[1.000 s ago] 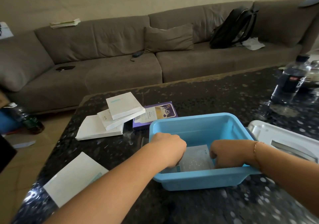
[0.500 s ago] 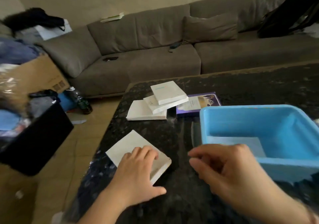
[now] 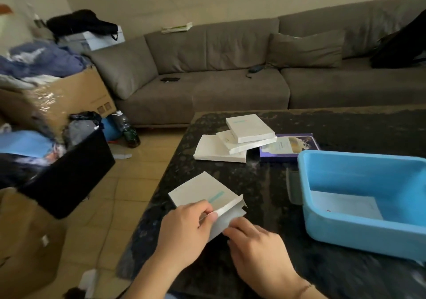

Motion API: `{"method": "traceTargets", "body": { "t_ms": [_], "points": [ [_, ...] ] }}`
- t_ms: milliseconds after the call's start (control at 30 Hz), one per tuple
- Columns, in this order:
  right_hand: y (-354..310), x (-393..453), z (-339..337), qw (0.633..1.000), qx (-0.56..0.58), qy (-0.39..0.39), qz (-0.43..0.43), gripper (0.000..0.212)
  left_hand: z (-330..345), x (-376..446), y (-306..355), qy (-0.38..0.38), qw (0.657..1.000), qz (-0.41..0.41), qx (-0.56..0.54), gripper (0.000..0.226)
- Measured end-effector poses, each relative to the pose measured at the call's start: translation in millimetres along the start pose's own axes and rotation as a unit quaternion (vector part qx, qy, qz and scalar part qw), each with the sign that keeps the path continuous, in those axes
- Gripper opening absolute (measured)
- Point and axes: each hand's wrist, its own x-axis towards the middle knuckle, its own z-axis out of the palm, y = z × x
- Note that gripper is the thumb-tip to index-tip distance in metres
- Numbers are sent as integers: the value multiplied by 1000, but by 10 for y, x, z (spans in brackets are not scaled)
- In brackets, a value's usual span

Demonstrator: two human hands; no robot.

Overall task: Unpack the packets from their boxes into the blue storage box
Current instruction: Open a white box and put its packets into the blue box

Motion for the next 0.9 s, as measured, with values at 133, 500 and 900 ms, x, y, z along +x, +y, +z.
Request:
{"method": "traceTargets", "body": {
  "t_ms": [133,500,900],
  "points": [
    [12,84,156,989,-83,61,-103,16,-33,17,-39,1,1000,-2,-12,20],
    [-88,314,318,991,-90,37,-90,47,-119,64,-74,52,998,0,-37,23],
    [44,320,317,988,-118,8,-102,23,44,-12,-83,72,997,15,6,34]
  ]
}}
